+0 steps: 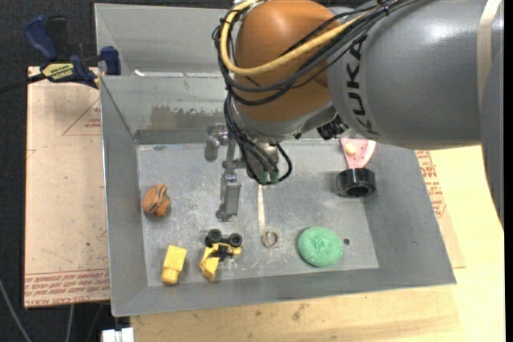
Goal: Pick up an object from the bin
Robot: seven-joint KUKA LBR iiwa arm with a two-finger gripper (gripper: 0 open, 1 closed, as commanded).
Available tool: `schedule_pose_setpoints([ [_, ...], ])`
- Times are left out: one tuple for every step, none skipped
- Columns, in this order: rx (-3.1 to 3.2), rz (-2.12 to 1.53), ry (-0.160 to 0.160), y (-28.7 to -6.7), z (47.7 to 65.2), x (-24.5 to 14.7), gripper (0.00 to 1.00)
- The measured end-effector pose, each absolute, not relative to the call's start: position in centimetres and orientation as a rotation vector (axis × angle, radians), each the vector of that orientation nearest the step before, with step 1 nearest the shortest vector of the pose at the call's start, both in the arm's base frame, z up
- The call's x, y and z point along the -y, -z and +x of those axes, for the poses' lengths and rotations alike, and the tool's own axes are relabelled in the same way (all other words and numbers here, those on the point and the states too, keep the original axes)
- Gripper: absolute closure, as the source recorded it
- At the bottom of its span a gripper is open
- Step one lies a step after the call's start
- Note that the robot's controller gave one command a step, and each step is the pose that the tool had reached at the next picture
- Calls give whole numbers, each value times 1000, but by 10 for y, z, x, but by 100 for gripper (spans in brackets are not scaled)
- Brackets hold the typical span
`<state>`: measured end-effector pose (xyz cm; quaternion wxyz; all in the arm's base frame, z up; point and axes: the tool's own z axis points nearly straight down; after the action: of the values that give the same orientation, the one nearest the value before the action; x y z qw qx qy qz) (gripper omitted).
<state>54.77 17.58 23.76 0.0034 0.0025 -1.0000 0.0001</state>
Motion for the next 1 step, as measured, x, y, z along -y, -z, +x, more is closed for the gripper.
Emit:
schedule_pose_setpoints([
  [3142,2,3,-242,549,-175,0],
])
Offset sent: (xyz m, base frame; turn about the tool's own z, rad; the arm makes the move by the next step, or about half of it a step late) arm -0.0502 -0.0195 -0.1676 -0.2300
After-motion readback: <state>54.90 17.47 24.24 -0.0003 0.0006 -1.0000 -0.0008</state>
